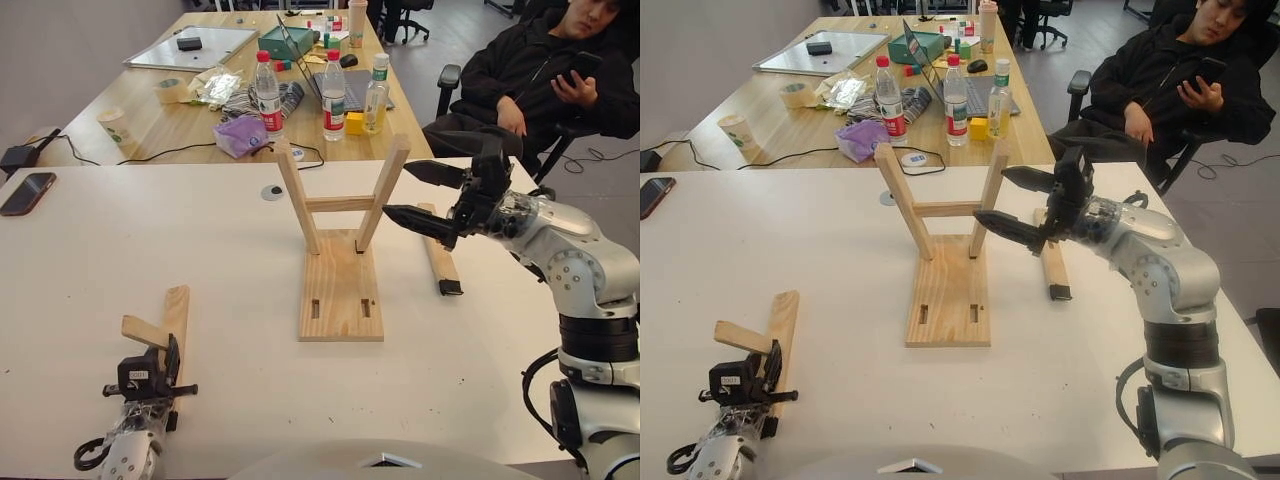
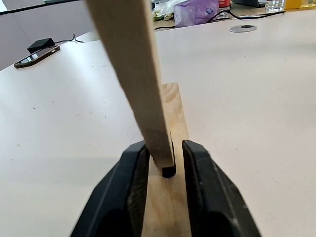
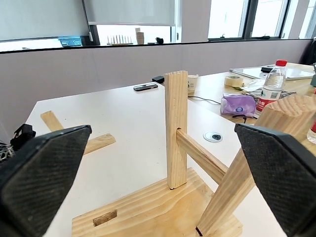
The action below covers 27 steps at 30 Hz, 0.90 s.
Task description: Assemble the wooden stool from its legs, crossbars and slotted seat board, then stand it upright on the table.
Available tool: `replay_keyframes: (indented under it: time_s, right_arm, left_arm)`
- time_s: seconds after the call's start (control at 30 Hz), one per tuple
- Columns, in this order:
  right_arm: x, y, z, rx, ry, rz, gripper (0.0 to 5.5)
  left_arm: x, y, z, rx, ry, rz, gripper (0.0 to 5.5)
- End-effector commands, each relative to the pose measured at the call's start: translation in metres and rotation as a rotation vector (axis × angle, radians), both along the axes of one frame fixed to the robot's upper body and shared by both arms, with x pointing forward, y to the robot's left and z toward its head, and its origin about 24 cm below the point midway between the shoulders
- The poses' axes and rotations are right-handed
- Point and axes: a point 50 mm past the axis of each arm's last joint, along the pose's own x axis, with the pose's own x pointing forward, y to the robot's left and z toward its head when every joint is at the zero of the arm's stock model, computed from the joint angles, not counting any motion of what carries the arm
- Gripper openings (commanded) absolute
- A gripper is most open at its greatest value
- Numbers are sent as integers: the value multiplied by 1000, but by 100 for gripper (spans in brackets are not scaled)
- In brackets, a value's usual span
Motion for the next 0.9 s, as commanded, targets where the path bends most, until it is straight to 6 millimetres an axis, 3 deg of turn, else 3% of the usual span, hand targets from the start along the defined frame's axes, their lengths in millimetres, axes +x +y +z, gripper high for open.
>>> replay_keyframes:
  time_s: [0.03,0.27,0.37,0.43,0.53,0.6,0.67,0.73,0.83,0.9]
  right_arm:
    - [-7,0,-3,13,5,-9,540]
    - [-10,1,-4,11,11,-6,540]
    - [-15,-3,-6,7,17,-20,540]
    - [-19,-6,-7,7,20,-37,540]
    - [-27,-8,-11,8,29,-64,540]
    - [-29,-7,-13,14,33,-72,540]
    - [-29,-5,-14,18,36,-71,540]
    - [-28,-4,-14,19,38,-69,540]
    - [-30,-6,-16,19,45,-70,540]
    - [-31,-6,-17,16,50,-70,540]
  left_arm:
    - [26,-6,35,32,-121,-92,115]
    - [27,-3,54,67,-124,-160,115]
    - [34,-3,79,106,-188,-214,115]
    - [48,-4,110,135,-272,-277,115]
    - [84,-13,169,139,-447,-374,115]
    - [107,-26,207,66,-565,-422,115]
    - [118,-36,230,-18,-627,-441,86]
    - [121,-36,235,-58,-614,-421,48]
    - [122,-17,226,-62,-529,-323,4]
    - [120,-5,217,-48,-475,-285,4]
